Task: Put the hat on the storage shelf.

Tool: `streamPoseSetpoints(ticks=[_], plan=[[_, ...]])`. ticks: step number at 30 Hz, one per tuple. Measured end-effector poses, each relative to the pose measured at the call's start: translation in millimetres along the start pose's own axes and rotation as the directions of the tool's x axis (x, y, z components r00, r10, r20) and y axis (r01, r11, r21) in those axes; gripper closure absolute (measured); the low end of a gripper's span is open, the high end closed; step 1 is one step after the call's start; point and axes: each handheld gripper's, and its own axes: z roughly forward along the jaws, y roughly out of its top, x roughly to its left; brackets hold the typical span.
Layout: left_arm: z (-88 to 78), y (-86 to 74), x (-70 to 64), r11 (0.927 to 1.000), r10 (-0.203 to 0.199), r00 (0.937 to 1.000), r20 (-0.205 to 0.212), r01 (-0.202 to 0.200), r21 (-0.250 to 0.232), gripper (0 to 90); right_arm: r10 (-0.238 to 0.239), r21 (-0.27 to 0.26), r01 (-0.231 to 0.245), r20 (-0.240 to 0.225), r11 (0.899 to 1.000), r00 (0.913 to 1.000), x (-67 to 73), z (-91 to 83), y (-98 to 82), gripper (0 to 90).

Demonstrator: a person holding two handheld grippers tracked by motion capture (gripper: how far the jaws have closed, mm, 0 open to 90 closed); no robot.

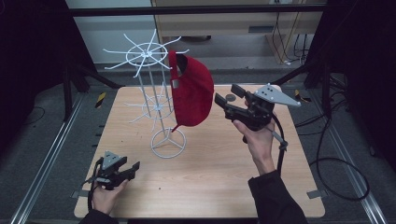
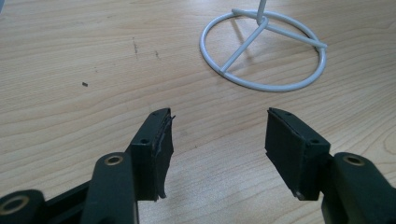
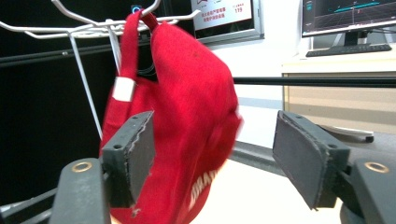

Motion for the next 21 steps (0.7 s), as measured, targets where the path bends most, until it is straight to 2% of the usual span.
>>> streamPoseSetpoints(ticks=[6, 7, 9, 10, 12, 13, 14, 18, 19, 21], plan=[[-0.2, 0.0, -0.2, 1.0, -0.001, 1.0, 0.005, 0.001, -0.005, 40.6, -0.02, 0.029, 0.02, 0.015, 0.999, 0.9997, -4.9, -19.0, -18.7, 25.7], [-0.1, 0.1, -0.3, 1.0, 0.0, 1.0, 0.008, 0.0, -0.007, 40.2, -0.026, 0.053, 0.024, 0.023, 0.998, 0.9994, -8.6, -25.5, -31.1, 24.1], [0.0, 0.2, -0.5, 1.0, 0.001, 1.0, 0.009, -0.001, -0.009, 39.8, -0.024, 0.064, 0.023, 0.024, 0.998, 0.9994, -10.2, -27.7, -36.3, 23.6], [0.5, 0.2, -1.3, 0.9999, 0.006, 0.9999, 0.014, -0.006, -0.014, 39.4, -0.024, 0.098, 0.02, 0.039, 0.995, 0.999, -15.7, -34.3, -52.5, 22.6], [0.5, 0.4, -1.9, 0.9998, 0.013, 0.9998, 0.016, -0.013, -0.016, 39.3, -0.021, 0.129, 0.015, 0.051, 0.992, 0.9985, -21.6, -39.4, -67.5, 21.5], [0.5, 0.4, -1.9, 0.9998, 0.013, 0.9998, 0.016, -0.013, -0.016, 39.2, -0.021, 0.129, 0.015, 0.051, 0.992, 0.9985, -21.6, -39.4, -67.5, 21.5], [0.9, 0.4, -2.1, 0.9998, 0.015, 0.9997, 0.021, -0.015, -0.017, 39.1, -0.024, 0.159, 0.013, 0.072, 0.987, 0.9971, -28.7, -45.5, -84.4, 20.6], [2.3, 0.2, -2.4, 0.9998, 0.016, 0.9995, 0.028, -0.016, -0.014, 38.8, -0.027, 0.217, 0.003, 0.108, 0.976, 0.9938, -39.8, -55.7, -112.2, 18.9], [2.3, 0.2, -2.4, 0.9998, 0.016, 0.9995, 0.028, -0.016, -0.014, 38.4, -0.027, 0.217, 0.003, 0.108, 0.976, 0.9938, -39.8, -55.7, -112.2, 18.9], [3.4, 0.0, -2.5, 0.9996, 0.023, 0.9993, 0.028, -0.022, -0.015, 38.1, -0.032, 0.243, -0.001, 0.13, 0.97, 0.991, -46.4, -62.2, -129.2, 18.7]])
